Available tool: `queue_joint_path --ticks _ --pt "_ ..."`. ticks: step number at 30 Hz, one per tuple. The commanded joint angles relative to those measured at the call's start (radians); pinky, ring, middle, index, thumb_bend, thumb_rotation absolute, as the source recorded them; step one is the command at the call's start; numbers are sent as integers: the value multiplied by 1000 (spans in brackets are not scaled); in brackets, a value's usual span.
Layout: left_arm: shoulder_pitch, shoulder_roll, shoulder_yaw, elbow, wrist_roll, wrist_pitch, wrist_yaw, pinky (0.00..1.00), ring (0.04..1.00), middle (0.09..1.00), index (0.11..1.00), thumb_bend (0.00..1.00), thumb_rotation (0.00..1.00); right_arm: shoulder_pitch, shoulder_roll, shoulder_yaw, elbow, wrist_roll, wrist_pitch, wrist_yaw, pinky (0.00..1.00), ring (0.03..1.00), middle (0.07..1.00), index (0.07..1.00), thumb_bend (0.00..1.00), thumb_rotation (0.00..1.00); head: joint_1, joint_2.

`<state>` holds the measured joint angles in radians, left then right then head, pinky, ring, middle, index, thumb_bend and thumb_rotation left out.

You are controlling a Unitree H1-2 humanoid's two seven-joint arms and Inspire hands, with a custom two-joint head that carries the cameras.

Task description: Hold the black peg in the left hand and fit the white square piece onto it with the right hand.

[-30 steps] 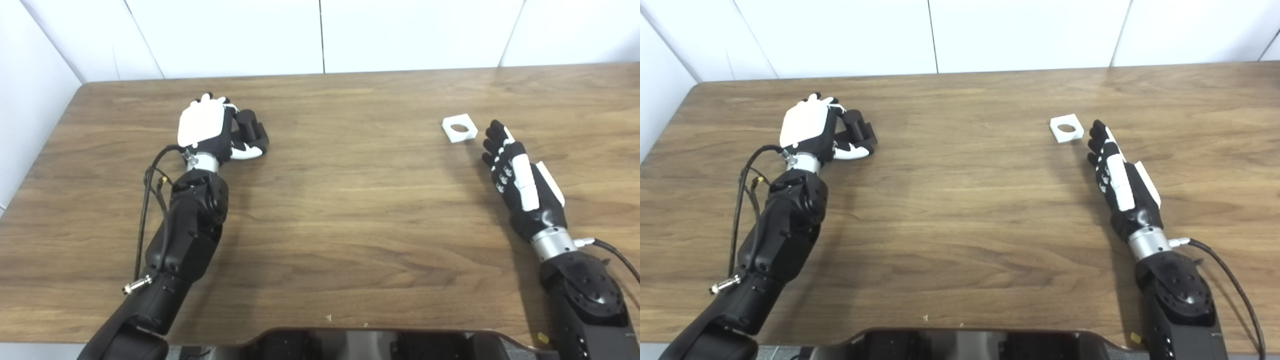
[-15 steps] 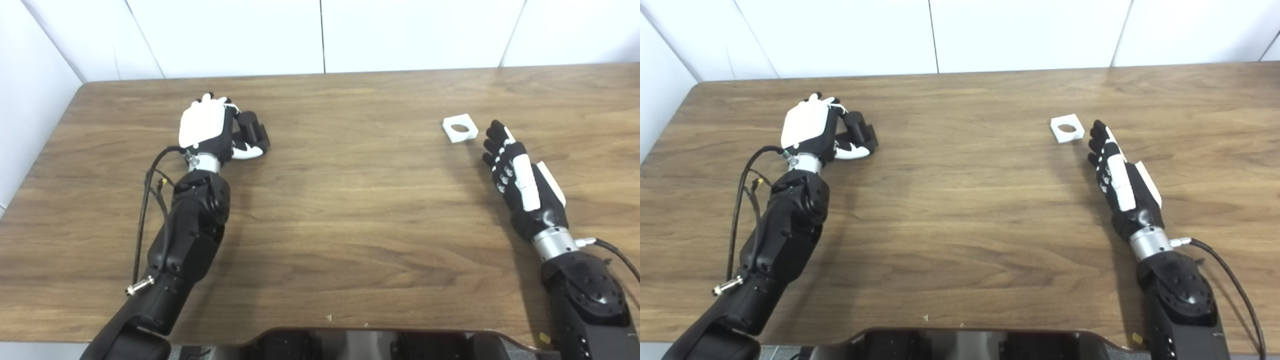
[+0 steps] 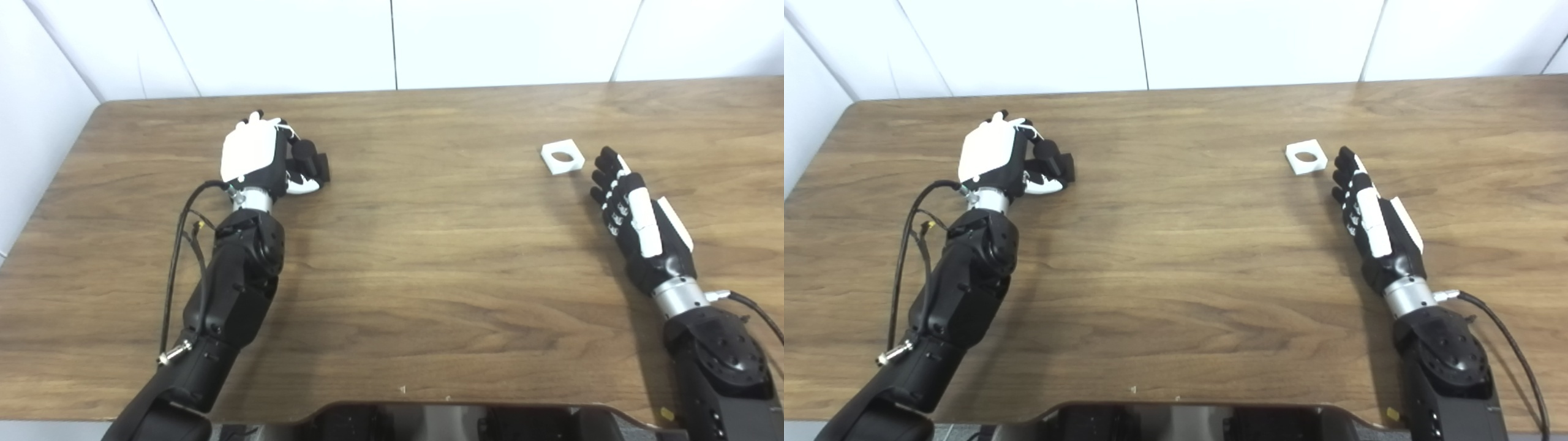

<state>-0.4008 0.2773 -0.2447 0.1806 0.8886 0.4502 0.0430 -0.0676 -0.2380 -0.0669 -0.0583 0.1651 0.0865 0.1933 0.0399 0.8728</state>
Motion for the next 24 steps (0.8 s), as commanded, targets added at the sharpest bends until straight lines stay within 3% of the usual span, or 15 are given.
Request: queue_joint_path --ticks 1,8,24 --pt "-7 15 8 -10 0 1 14 1000 1000 875 485 525 73 -4 -14 -4 -9 5 11 8 1000 1000 1000 1000 606 986 0 0" --pt "25 6 10 -72 -12 5 -3 1000 1000 869 484 524 74 -8 -8 4 -10 -7 7 2 977 1000 1000 1000 595 986 -7 7" --pt "160 -38 -51 -333 52 17 -161 971 960 839 486 524 74 -14 14 37 -14 -54 33 -19 1000 1000 1000 1000 658 996 -23 11"
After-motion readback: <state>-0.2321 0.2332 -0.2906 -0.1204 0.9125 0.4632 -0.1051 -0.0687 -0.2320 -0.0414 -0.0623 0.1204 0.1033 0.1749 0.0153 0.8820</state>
